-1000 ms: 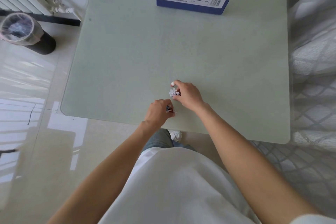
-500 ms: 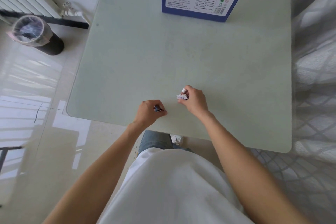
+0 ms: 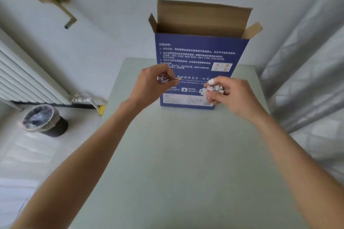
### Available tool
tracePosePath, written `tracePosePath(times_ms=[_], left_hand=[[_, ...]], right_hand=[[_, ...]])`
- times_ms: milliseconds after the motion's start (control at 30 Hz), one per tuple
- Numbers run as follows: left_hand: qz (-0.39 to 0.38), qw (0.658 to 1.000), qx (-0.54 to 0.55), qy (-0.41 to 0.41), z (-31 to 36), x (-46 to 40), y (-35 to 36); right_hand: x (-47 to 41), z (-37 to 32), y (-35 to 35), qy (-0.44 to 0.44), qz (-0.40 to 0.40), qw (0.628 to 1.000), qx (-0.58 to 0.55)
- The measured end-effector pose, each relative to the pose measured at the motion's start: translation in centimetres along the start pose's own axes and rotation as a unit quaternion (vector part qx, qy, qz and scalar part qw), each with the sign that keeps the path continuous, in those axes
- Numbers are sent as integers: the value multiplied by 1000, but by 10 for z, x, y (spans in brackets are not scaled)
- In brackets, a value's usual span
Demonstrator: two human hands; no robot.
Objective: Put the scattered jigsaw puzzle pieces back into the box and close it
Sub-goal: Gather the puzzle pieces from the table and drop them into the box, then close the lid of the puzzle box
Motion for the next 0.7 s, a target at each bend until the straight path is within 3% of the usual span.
tracePosePath(times_ms=[167, 300, 433, 600, 700], left_hand=[[94, 987, -48, 121, 46, -122, -40], [43, 985, -104, 131, 37, -178, -17], [3, 984, -135, 117, 18, -184, 2], [-33, 985, -127, 110, 7, -177, 5], [-54, 982, -129, 124, 9, -171, 2]], right_hand=[[-85, -72, -36, -108, 66, 990, 55], [-138, -84, -49, -164, 91, 968, 164], [-159, -71, -43, -179, 51, 935, 304], [-170, -56, -41, -150, 51, 912, 378], [-172, -55, -39, -128, 39, 919, 371]])
Point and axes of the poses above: each hand's wrist, its own x-axis away from the middle knuckle, its own y-axis out of the palm, z = x × y, the point moved 3 cm from there along -x, towards the middle knuckle, and after that the axes turned 15 degrees about -x, right-handed, at the moved point
